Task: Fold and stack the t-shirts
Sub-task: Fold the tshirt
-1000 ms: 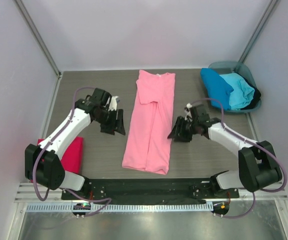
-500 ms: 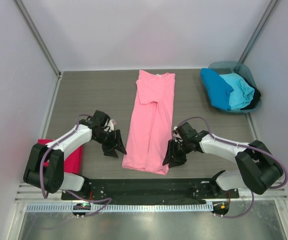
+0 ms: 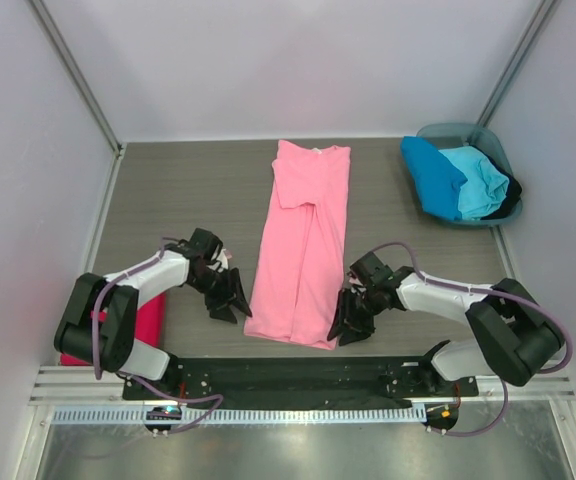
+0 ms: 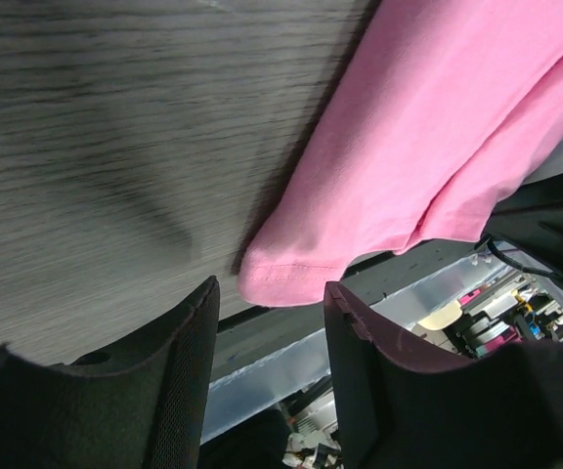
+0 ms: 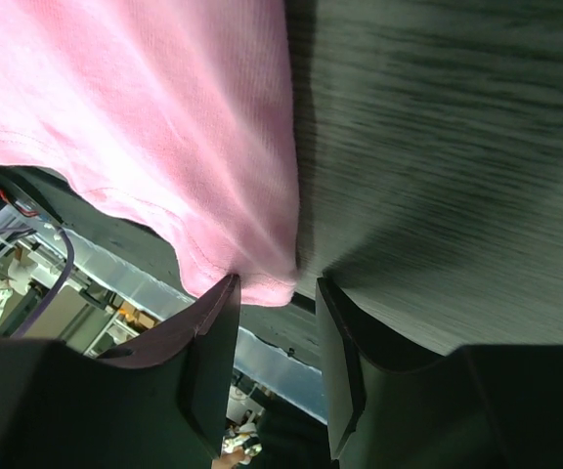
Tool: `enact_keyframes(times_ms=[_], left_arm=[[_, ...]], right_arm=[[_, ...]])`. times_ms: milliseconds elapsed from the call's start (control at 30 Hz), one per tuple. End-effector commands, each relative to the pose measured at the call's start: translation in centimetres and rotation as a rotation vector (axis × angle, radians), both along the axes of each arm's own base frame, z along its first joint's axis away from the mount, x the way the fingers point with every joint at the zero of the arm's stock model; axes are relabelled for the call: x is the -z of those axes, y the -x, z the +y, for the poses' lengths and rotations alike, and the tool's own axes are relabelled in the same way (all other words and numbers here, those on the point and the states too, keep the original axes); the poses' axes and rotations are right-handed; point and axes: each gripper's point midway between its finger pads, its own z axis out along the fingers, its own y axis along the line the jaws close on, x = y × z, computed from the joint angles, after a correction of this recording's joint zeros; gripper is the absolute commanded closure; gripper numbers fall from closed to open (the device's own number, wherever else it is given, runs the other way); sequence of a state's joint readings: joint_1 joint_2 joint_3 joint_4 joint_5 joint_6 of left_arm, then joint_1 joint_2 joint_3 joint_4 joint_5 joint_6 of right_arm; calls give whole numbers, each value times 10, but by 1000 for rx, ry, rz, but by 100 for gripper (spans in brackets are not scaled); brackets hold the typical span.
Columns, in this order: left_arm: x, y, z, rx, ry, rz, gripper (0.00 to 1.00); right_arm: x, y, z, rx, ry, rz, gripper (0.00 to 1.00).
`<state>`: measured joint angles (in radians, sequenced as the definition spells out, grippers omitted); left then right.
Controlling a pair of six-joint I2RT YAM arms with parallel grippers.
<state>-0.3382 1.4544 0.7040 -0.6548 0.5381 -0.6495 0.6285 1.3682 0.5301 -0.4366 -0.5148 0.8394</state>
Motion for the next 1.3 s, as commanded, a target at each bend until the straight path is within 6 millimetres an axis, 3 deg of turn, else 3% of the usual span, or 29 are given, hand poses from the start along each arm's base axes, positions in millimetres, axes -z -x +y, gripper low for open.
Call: enact_keyframes(times_ms=[0, 367, 600, 667, 700, 800, 833, 1100, 1267], left_arm=[[4, 2, 0, -11, -4, 13, 52], [13, 15, -5, 15, -5, 46, 53], [17, 7, -13, 26, 7, 30, 54], [18, 7, -13, 29, 6, 36, 63], [18, 6, -14, 29, 8, 35, 67], [16, 6, -14, 31, 11, 31, 94], [13, 3, -14, 32, 9, 19, 100], [-29, -30, -6, 78, 35, -170, 100], [-57, -61, -13, 115, 51, -299, 100]], right_arm=[[5, 4, 0, 12, 15, 21, 57], [7, -12, 12, 22, -12, -22, 60], [9, -13, 8, 18, 1, -49, 62], [9, -14, 8, 15, -3, -60, 65], [8, -15, 8, 15, -6, -64, 75], [5, -18, 8, 11, -13, -85, 98], [4, -20, 6, 12, -8, -89, 99], [-42, -51, -3, -36, -80, -270, 99], [-57, -96, -22, 78, -96, -374, 99]])
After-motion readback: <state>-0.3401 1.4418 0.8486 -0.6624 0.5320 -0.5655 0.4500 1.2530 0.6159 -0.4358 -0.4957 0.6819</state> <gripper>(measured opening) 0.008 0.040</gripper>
